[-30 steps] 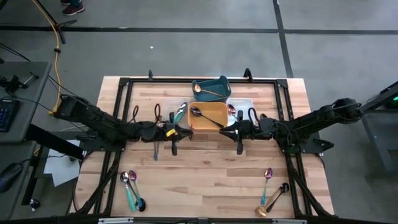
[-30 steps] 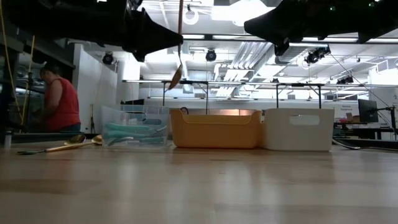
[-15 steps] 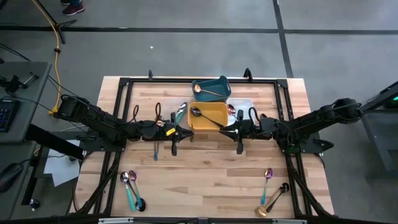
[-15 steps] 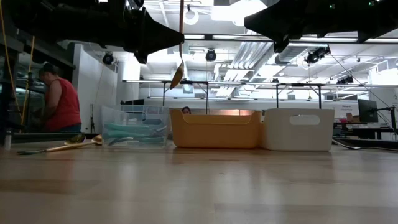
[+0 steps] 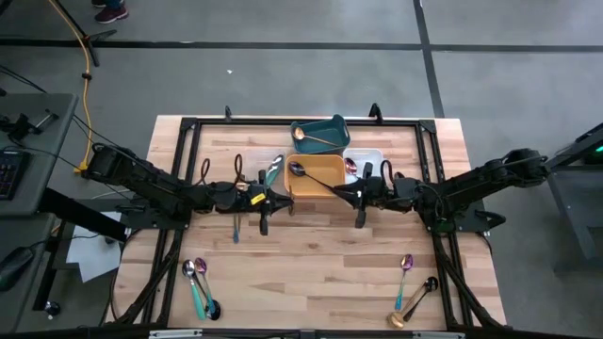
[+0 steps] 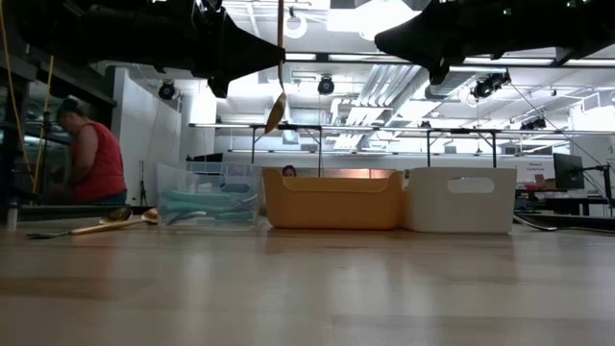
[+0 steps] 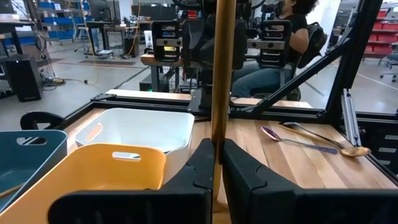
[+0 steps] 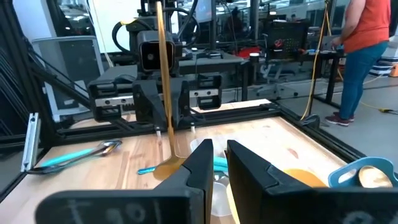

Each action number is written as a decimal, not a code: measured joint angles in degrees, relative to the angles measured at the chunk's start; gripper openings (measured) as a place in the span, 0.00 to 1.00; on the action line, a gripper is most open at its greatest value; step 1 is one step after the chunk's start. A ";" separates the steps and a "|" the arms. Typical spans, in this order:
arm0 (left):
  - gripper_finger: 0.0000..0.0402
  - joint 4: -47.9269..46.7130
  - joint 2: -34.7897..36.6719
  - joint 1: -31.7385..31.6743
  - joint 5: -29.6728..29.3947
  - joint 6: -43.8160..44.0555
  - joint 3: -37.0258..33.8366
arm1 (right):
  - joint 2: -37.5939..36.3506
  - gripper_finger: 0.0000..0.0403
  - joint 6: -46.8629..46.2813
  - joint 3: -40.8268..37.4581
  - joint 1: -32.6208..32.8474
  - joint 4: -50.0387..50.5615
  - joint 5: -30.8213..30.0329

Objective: Sort silverware by color (type)
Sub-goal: Put the gold-colored spoon into the green bin

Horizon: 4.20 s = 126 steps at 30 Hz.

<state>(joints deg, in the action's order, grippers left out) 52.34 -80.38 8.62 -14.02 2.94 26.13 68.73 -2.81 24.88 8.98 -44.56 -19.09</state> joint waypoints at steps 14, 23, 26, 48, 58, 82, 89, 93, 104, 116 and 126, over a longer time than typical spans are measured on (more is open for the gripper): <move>0.01 0.02 0.00 -0.02 0.00 -0.13 0.00 | 0.00 0.10 -0.15 0.00 0.01 0.04 -0.02; 0.01 -0.07 0.00 0.02 0.00 1.02 0.00 | -0.02 0.10 -0.17 0.02 -0.01 -2.51 -0.17; 0.01 -0.11 0.00 0.02 0.67 2.66 0.00 | -0.02 0.10 -1.33 0.02 0.01 -2.77 -0.13; 0.01 -1.90 -7.86 -0.63 6.04 5.97 4.98 | 16.25 0.40 0.08 9.56 -0.01 -11.01 5.62; 0.01 -1.80 -8.98 -0.73 6.03 5.90 6.85 | 18.60 0.55 -1.59 12.00 -0.43 -7.96 6.24; 0.01 -3.39 -9.03 -0.74 5.86 5.74 8.26 | 25.09 0.47 -10.12 16.61 -1.96 -6.38 12.38; 0.01 -4.62 -9.03 -0.74 4.86 5.44 8.26 | 25.31 0.44 -10.50 17.70 -1.96 -5.45 12.69; 0.01 -4.79 -9.03 -0.74 4.44 5.42 8.26 | 25.31 0.32 -11.74 17.70 -2.04 -4.44 12.70; 0.08 -4.82 -9.03 -0.68 3.56 5.42 8.24 | 25.31 0.05 -11.73 17.70 -2.31 -4.11 12.52; 0.27 -14.29 -3.49 -0.79 4.50 5.81 7.57 | 22.75 0.04 -10.19 17.14 -3.09 1.89 12.69; 0.28 -9.77 4.52 -0.73 4.48 5.38 1.48 | 12.69 0.04 -6.50 10.22 -1.27 1.35 7.63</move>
<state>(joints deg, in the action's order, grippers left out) 42.57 -75.86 7.89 -9.54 8.32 27.61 81.42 -9.31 35.11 7.72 -43.21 -11.46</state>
